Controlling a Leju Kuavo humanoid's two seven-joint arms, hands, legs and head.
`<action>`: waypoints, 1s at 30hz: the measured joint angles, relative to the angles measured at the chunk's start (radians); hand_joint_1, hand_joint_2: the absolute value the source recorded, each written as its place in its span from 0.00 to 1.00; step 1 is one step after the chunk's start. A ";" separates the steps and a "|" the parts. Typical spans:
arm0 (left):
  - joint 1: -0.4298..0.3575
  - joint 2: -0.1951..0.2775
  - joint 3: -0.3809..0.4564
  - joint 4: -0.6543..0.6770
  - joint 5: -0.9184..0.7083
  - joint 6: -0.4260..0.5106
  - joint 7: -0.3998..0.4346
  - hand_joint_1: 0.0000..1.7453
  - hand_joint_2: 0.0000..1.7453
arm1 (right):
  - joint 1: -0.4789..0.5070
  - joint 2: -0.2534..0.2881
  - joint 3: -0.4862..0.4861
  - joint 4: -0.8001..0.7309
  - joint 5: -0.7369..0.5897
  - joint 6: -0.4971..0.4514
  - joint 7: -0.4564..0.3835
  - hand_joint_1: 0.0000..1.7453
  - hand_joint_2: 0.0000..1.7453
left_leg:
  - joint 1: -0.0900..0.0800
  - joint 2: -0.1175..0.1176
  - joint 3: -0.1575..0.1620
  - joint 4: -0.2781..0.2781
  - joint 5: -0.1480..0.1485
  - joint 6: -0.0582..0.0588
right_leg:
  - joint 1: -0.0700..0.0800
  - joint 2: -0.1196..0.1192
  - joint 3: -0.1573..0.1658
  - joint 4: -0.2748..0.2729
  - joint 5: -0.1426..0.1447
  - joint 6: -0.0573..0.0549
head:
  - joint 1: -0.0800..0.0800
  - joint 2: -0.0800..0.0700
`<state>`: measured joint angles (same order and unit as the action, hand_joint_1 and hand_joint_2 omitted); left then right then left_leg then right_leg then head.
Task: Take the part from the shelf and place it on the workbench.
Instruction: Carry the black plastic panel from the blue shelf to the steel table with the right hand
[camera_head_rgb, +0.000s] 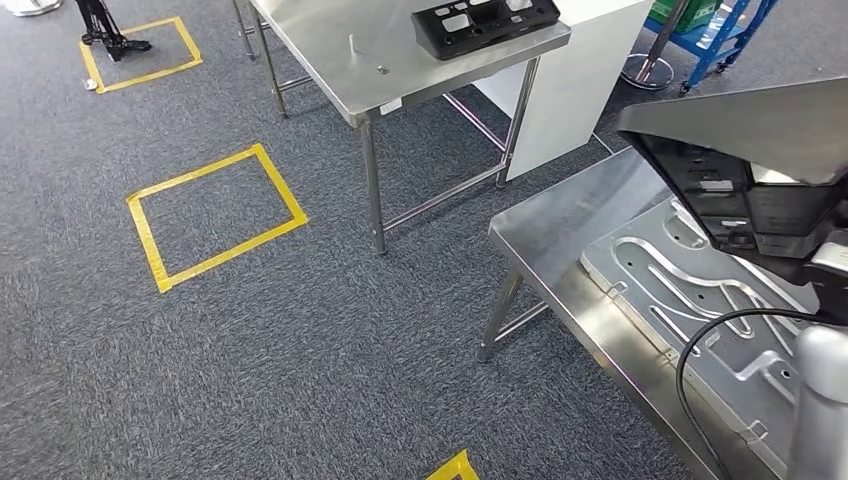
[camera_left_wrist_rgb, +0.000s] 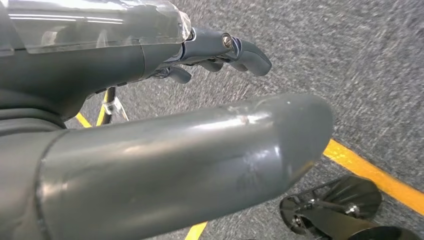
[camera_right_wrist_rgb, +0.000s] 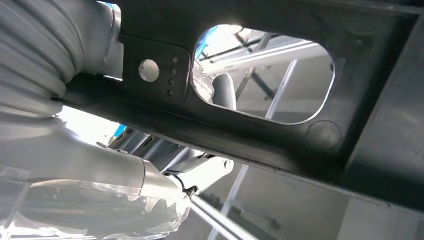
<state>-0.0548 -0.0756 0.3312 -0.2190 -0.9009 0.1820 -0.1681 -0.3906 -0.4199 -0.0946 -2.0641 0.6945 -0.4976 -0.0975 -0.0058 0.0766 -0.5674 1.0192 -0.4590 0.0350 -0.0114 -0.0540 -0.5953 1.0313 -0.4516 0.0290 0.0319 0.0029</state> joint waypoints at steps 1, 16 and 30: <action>-0.001 0.000 0.002 0.000 0.001 0.000 0.000 0.00 0.00 | -0.003 0.000 0.004 0.001 0.009 0.001 0.003 1.00 1.00 | -0.002 0.008 0.002 0.000 -0.002 -0.005 | 0.005 -0.004 0.005 -0.015 -0.001 -0.006 | -0.001 0.000; 0.012 0.000 0.034 0.005 0.019 -0.021 -0.006 0.00 0.00 | -0.046 0.000 0.028 0.014 0.053 0.000 0.031 1.00 1.00 | 0.013 -0.142 -0.012 0.025 -0.005 -0.022 | -0.004 0.148 -0.011 -0.005 0.007 -0.023 | -0.008 0.000; 0.012 -0.009 0.057 0.006 0.020 -0.038 -0.003 0.00 0.00 | -0.151 -0.039 0.039 0.055 0.113 0.045 0.092 1.00 1.00 | 0.005 -0.010 0.013 -0.001 -0.011 0.001 | 0.001 0.003 -0.028 0.023 0.014 0.003 | 0.001 0.000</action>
<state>-0.0426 -0.0850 0.3880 -0.2132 -0.8805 0.1439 -0.1707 -0.5418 -0.4589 -0.0561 -2.0091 0.8079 -0.4524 -0.0053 -0.0011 0.0671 -0.5546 1.0185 -0.4700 0.0363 -0.0104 -0.0510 -0.6231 1.0538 -0.4375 0.0323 0.0331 0.0030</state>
